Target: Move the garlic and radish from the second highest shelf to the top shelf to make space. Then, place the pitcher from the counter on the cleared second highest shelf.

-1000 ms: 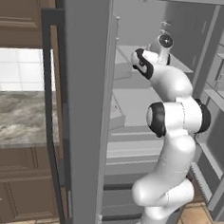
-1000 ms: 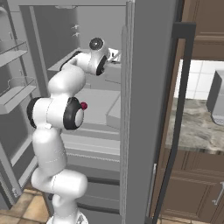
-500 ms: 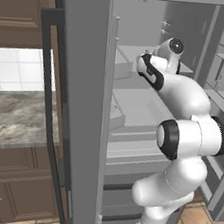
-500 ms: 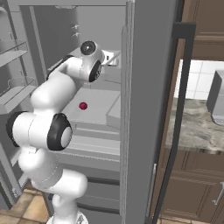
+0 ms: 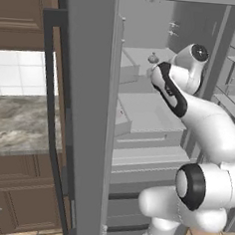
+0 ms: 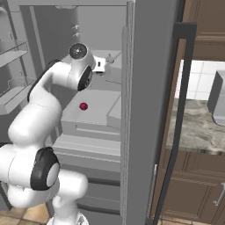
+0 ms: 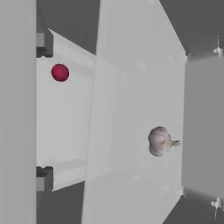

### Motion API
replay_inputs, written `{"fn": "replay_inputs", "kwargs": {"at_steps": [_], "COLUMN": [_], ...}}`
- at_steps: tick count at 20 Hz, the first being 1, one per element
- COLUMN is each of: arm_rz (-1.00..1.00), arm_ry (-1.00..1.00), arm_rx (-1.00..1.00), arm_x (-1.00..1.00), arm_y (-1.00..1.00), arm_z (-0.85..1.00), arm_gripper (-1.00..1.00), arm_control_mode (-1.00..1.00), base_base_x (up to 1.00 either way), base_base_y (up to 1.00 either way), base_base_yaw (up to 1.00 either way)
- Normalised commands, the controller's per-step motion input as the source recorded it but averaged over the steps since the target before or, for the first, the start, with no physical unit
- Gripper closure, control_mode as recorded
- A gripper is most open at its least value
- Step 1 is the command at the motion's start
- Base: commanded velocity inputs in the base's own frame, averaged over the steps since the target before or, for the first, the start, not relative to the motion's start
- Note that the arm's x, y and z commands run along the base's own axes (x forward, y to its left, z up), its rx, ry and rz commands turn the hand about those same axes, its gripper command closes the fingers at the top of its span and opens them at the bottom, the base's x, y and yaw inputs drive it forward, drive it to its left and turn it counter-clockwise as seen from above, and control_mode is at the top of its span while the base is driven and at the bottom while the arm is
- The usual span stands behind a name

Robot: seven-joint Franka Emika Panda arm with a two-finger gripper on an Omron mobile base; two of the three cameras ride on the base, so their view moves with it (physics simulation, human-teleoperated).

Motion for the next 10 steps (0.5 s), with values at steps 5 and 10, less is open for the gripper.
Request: {"fn": "replay_inputs", "kwargs": {"at_steps": [5, 10], "arm_rz": [0.01, 0.02], "arm_ry": [0.13, 0.26], "arm_rx": [0.00, -0.07], "arm_x": [-0.91, -0.51], "arm_y": [0.07, 0.34], "arm_z": [-0.31, -0.61], "arm_gripper": [-1.00, -1.00], "arm_control_mode": [-1.00, -1.00], "base_base_x": [0.00, 0.00], "base_base_y": [0.00, 0.00], "base_base_yaw": [0.00, 0.00]}}
